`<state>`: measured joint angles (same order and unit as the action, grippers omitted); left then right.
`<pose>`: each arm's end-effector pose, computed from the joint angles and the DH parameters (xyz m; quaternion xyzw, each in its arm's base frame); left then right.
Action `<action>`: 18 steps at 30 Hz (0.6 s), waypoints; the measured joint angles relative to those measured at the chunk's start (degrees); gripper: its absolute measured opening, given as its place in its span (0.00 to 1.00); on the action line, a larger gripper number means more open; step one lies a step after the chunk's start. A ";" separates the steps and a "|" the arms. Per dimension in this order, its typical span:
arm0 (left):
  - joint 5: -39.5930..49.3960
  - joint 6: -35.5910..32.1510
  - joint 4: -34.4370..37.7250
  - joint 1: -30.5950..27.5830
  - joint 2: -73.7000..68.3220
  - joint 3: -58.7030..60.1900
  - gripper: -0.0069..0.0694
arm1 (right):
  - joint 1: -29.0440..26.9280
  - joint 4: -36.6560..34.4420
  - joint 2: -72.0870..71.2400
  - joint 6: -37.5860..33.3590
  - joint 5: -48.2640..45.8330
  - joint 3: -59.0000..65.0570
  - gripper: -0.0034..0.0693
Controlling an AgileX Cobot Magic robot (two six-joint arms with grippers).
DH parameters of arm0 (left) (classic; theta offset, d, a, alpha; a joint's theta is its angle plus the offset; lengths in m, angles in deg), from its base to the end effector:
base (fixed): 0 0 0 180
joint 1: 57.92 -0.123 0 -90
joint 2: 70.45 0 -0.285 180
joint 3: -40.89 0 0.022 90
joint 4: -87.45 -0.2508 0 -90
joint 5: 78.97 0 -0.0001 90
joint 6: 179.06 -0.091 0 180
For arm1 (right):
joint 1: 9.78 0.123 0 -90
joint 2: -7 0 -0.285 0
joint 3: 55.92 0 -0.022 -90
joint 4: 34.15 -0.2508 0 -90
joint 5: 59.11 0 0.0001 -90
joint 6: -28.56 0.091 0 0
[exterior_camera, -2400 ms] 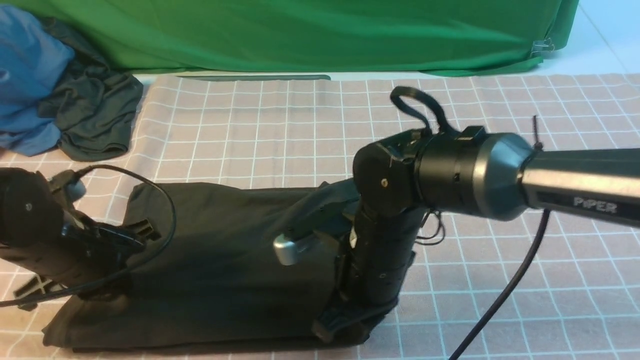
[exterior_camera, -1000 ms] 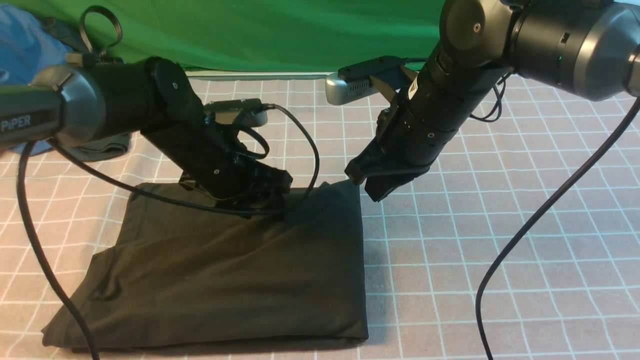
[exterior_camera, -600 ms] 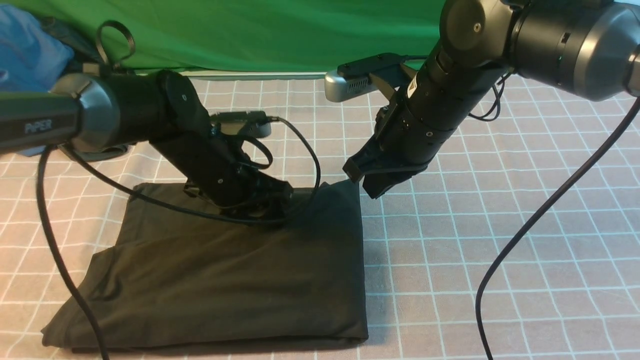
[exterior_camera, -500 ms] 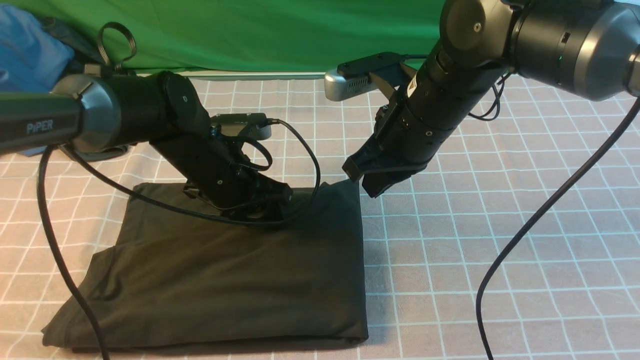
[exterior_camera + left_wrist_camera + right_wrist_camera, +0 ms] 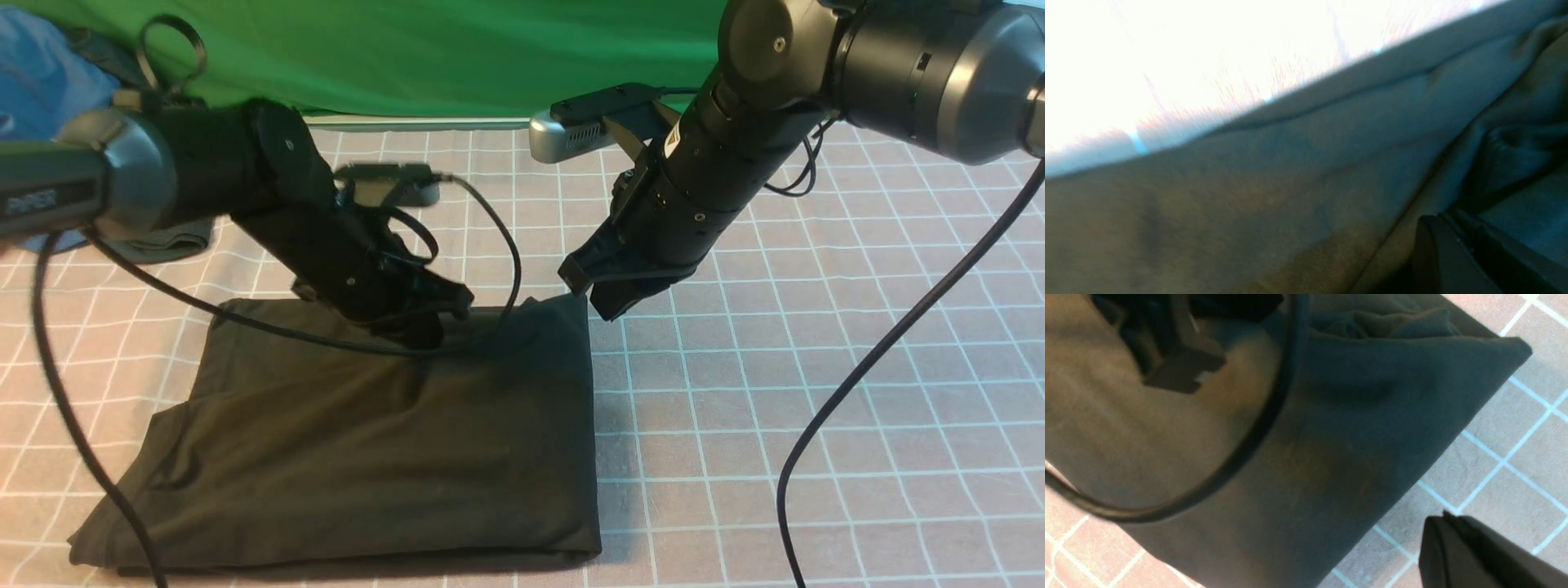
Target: Fold a long-sleeved shirt over a pink coffee tablecloth.
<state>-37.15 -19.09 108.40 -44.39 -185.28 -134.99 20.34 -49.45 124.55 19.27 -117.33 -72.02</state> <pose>0.3659 -0.1104 0.1971 0.1714 0.9610 -0.1326 0.1720 0.3479 0.2254 0.2648 -0.2828 0.9350 0.1533 0.1497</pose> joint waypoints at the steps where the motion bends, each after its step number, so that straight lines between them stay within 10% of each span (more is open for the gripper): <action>1: -0.50 -0.07 -0.63 0.00 0.42 0.00 0.12 | 0.00 0.00 0.00 0.00 0.05 0.00 0.10; 18: -5.01 4.40 -7.70 0.07 0.09 0.00 0.14 | 0.00 -1.29 0.00 0.00 0.57 0.00 0.10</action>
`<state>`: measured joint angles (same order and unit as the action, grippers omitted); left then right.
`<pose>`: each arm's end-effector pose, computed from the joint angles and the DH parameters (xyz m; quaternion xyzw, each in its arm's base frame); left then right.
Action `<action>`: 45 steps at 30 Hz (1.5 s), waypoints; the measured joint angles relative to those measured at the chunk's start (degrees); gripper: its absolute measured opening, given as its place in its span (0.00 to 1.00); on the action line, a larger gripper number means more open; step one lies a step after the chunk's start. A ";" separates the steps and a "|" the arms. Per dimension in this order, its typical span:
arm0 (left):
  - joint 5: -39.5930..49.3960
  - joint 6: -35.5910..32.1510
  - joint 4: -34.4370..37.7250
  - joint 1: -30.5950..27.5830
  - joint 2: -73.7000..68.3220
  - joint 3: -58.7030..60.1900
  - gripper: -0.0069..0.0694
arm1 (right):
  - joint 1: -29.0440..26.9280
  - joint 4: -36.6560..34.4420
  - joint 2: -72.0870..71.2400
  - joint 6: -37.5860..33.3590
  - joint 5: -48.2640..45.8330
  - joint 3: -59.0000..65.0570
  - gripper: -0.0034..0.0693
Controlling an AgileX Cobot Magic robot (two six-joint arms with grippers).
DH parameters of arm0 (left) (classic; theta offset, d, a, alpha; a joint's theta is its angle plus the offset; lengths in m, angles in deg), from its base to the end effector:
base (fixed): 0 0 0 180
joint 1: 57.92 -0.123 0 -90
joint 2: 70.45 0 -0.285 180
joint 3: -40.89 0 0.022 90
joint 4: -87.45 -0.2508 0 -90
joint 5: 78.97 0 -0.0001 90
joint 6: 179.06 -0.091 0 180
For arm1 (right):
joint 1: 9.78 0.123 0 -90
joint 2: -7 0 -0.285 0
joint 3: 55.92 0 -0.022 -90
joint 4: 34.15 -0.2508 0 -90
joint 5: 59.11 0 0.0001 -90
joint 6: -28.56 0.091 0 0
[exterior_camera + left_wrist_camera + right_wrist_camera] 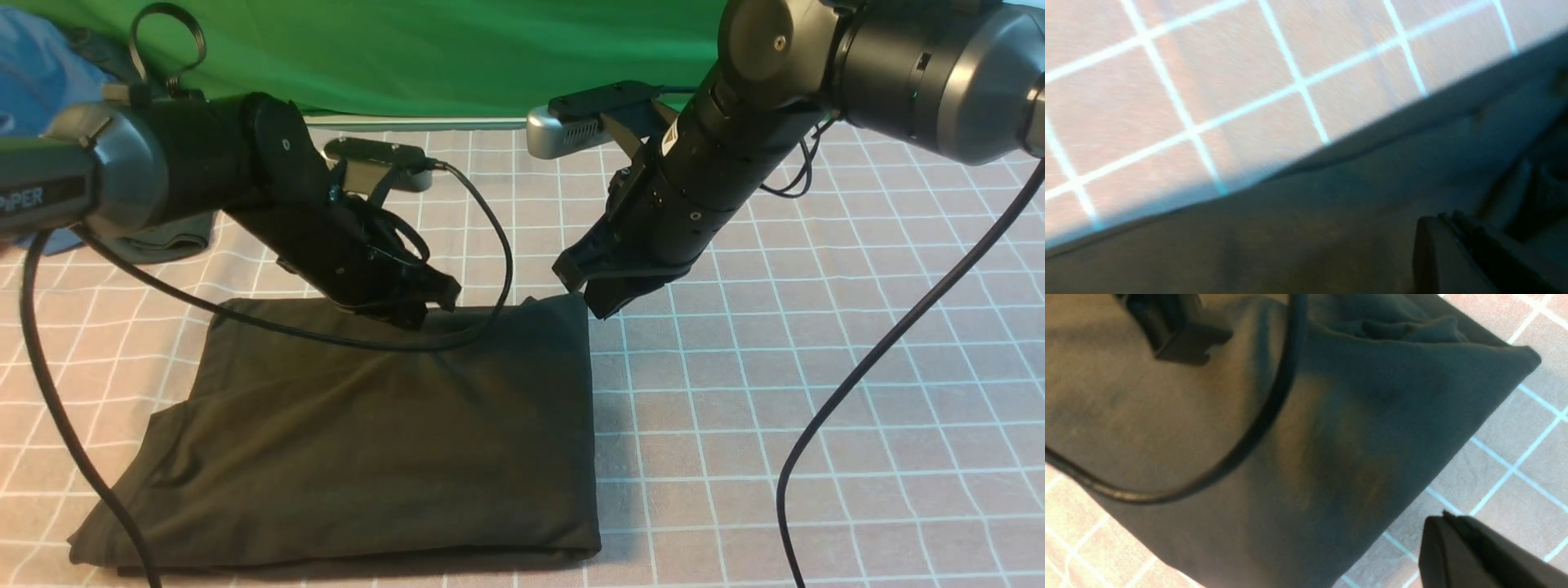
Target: Fold a long-sleeved shirt over a pink coffee tablecloth.
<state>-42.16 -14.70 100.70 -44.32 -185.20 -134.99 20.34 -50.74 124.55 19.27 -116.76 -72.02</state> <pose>0.3738 -0.1033 0.1983 0.1718 0.9587 -0.0833 0.2108 0.3479 0.2273 0.2655 -0.2775 0.9343 0.1641 0.1523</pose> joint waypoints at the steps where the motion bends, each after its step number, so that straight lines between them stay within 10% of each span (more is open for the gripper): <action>1: -0.22 1.26 -1.66 0.00 0.53 0.00 0.15 | 0.00 0.00 0.00 0.00 0.00 0.00 0.10; 9: 8.26 21.33 -12.84 -0.06 10.33 1.98 0.20 | 0.00 -0.26 0.00 0.00 -1.70 0.00 0.10; 19: -2.62 22.21 -0.71 -0.27 13.07 20.56 0.12 | 0.00 -0.39 0.00 -0.53 -2.36 0.00 0.10; 45: -1.12 38.72 -8.38 -15.53 23.93 35.56 0.13 | 6.85 -1.57 0.00 -4.50 -6.91 4.02 0.10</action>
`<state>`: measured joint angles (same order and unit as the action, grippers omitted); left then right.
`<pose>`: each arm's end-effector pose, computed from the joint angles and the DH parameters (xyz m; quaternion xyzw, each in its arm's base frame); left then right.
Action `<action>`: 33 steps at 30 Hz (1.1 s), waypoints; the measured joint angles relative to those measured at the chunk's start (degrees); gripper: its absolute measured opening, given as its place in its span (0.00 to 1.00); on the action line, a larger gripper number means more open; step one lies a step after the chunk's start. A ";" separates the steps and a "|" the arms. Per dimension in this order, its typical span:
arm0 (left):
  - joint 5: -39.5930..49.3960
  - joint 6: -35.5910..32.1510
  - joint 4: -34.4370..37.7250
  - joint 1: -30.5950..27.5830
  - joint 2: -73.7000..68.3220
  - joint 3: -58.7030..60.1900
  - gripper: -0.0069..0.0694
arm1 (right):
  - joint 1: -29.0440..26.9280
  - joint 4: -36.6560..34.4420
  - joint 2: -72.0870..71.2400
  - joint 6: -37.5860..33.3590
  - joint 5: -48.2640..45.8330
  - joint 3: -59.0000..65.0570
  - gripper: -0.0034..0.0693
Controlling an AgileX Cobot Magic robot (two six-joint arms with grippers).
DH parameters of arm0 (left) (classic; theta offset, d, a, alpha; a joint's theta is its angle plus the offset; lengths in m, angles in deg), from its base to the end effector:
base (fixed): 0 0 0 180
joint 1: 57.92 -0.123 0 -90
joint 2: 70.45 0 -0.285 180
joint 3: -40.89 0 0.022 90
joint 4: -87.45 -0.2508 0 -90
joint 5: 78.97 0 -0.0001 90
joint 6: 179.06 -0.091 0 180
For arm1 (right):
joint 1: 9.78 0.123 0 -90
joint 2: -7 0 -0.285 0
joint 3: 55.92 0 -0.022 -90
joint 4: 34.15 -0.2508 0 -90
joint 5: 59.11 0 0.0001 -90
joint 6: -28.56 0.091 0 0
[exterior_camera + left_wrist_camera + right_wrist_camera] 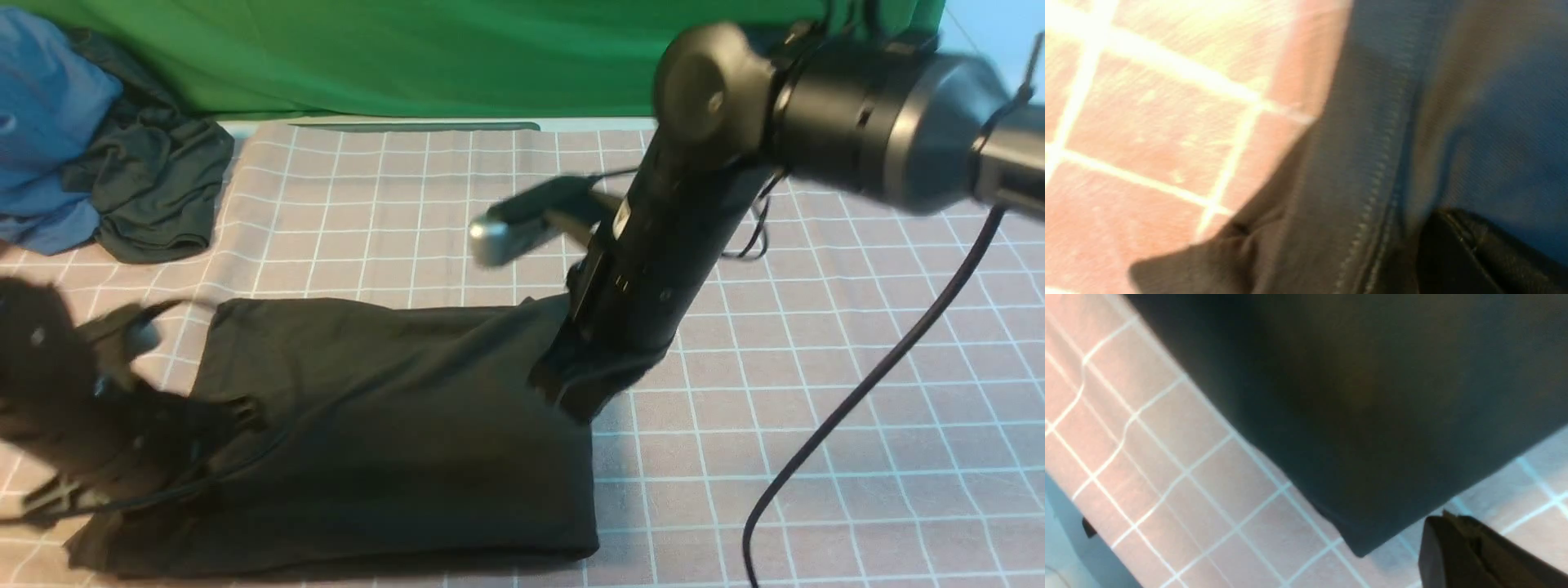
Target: Fold a long-sleeved shirt over a pink coffee tablecloth.
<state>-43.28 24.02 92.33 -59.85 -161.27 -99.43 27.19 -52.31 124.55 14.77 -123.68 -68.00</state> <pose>0.2308 0.0033 0.1736 -0.2454 0.9615 -0.0504 0.1128 0.3011 0.2587 0.2443 -0.3718 0.9124 0.1621 0.0543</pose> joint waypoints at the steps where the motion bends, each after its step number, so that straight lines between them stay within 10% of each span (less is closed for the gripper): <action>1: -0.20 1.22 -0.27 -1.15 0.28 0.60 0.13 | 0.06 -0.04 0.00 0.00 0.06 0.42 0.10; 21: 6.12 0.48 -1.71 -8.94 16.44 0.84 0.13 | 1.96 4.03 1.32 5.06 3.84 2.03 0.12; 33: 7.33 -2.68 1.96 -8.98 28.53 0.84 0.13 | -9.82 -0.96 12.25 7.97 3.86 -15.05 0.74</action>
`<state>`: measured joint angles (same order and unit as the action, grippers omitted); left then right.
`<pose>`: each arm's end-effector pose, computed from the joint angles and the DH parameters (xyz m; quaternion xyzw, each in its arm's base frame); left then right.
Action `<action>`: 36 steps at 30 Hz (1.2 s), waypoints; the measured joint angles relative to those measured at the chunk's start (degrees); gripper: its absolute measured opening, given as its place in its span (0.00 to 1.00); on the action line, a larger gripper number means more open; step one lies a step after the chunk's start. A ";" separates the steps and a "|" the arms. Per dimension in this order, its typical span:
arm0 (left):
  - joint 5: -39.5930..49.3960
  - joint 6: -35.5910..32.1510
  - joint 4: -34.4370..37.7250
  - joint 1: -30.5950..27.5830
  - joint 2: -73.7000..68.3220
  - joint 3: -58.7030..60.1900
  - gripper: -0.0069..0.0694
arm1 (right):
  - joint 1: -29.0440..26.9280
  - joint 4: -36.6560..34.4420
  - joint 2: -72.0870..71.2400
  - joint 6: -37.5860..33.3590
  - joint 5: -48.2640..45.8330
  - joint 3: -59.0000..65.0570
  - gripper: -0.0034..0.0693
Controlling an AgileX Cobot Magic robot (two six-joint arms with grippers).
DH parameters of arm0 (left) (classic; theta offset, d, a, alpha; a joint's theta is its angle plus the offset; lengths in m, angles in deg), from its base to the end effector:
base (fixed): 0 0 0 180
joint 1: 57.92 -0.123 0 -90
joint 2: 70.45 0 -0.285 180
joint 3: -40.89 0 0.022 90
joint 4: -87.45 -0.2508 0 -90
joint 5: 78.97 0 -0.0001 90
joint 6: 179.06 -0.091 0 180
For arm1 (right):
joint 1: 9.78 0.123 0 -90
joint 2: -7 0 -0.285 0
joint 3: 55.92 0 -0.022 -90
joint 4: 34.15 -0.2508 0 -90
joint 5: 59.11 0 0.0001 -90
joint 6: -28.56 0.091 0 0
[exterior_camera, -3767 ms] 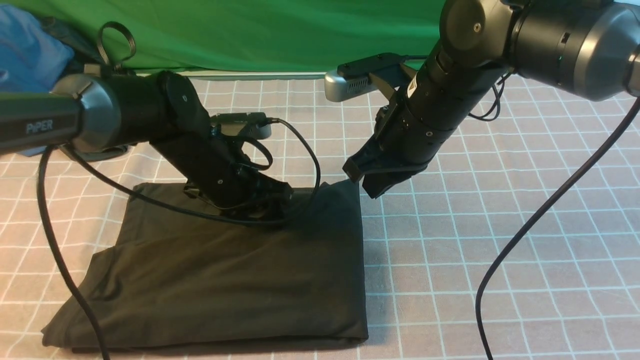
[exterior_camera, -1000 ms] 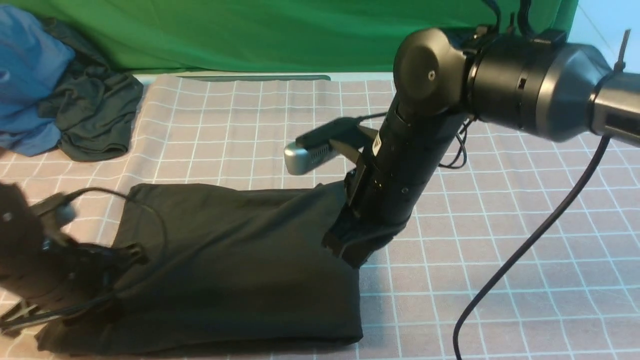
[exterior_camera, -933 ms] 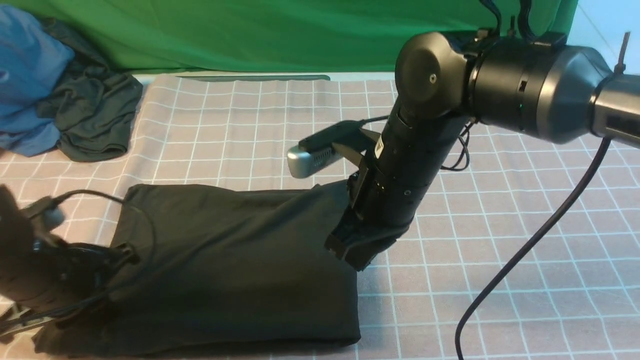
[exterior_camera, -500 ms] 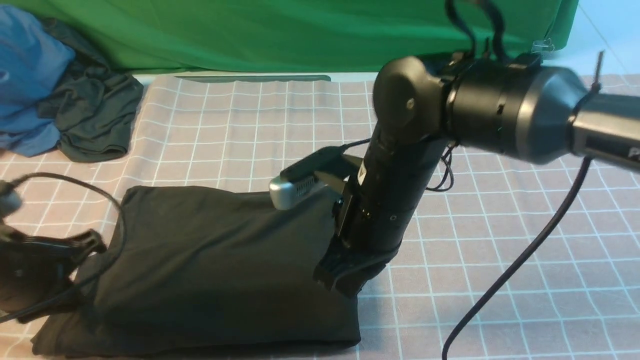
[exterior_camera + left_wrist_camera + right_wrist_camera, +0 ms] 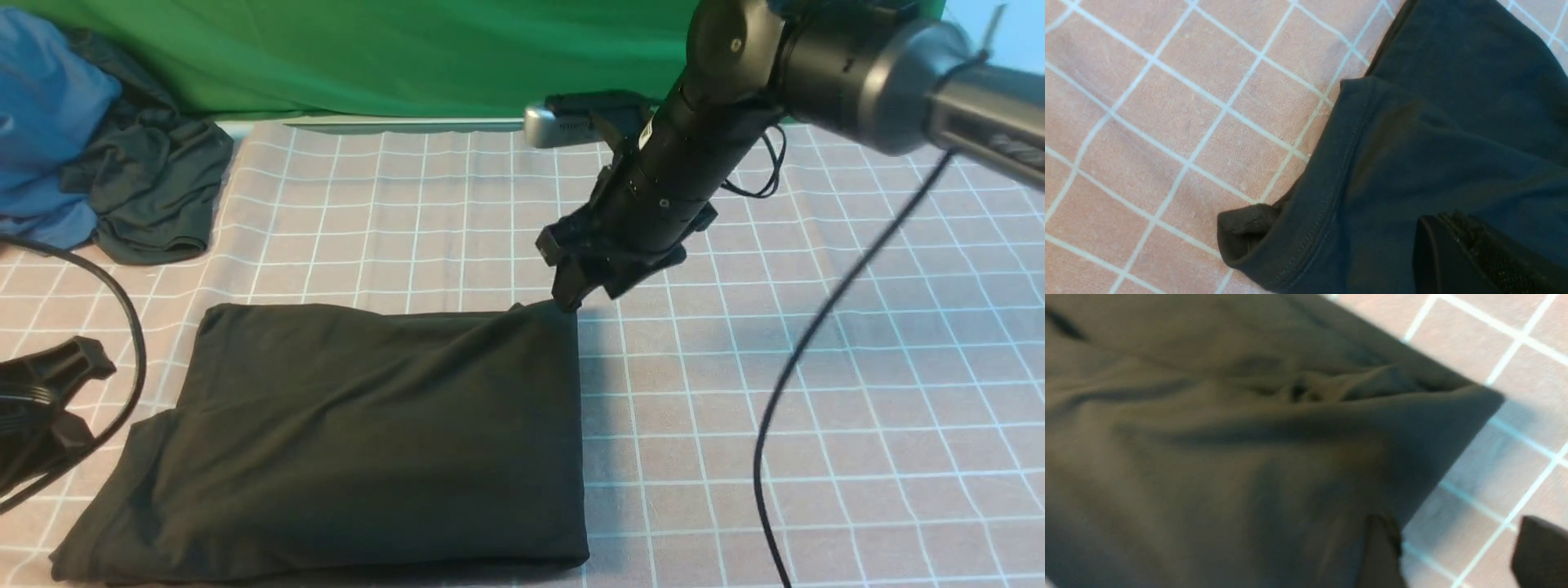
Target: Fold a long-sleeved shirt over a pink coffee tablecloth.
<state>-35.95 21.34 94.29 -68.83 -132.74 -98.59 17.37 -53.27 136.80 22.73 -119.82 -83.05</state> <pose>0.1664 0.0245 0.2662 -0.2861 0.9107 -0.0758 0.2880 0.3964 0.2325 0.2255 -0.2199 0.9525 0.1788 0.1114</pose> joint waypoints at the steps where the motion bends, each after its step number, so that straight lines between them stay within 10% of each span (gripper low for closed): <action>1: 0.24 -0.05 0.00 0.00 0.22 0.00 0.13 | 0.00 0.00 1.08 -0.13 -0.35 -0.55 0.77; 8: 1.14 -0.17 -0.06 0.00 0.54 0.00 0.13 | 0.06 -0.41 7.01 -0.32 -0.26 -1.49 0.88; 18: 0.76 -0.17 -0.11 0.00 0.54 0.00 0.13 | 0.11 -6.29 7.99 -3.42 2.18 -1.56 0.75; 24: 0.76 -0.17 -0.11 0.00 0.54 0.00 0.13 | 0.11 -6.52 8.78 -5.33 2.32 -1.56 0.46; 27: 0.76 -0.17 -0.11 0.00 0.54 0.00 0.13 | 0.06 -6.46 8.78 -6.85 2.61 -1.56 0.15; 36: 0.76 -0.21 -0.11 0.00 0.54 0.00 0.13 | -4.26 -6.46 8.19 -7.36 1.48 -1.56 0.12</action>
<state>-35.19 21.13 94.18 -68.83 -132.21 -98.59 13.12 -59.73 144.99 15.37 -118.33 -84.61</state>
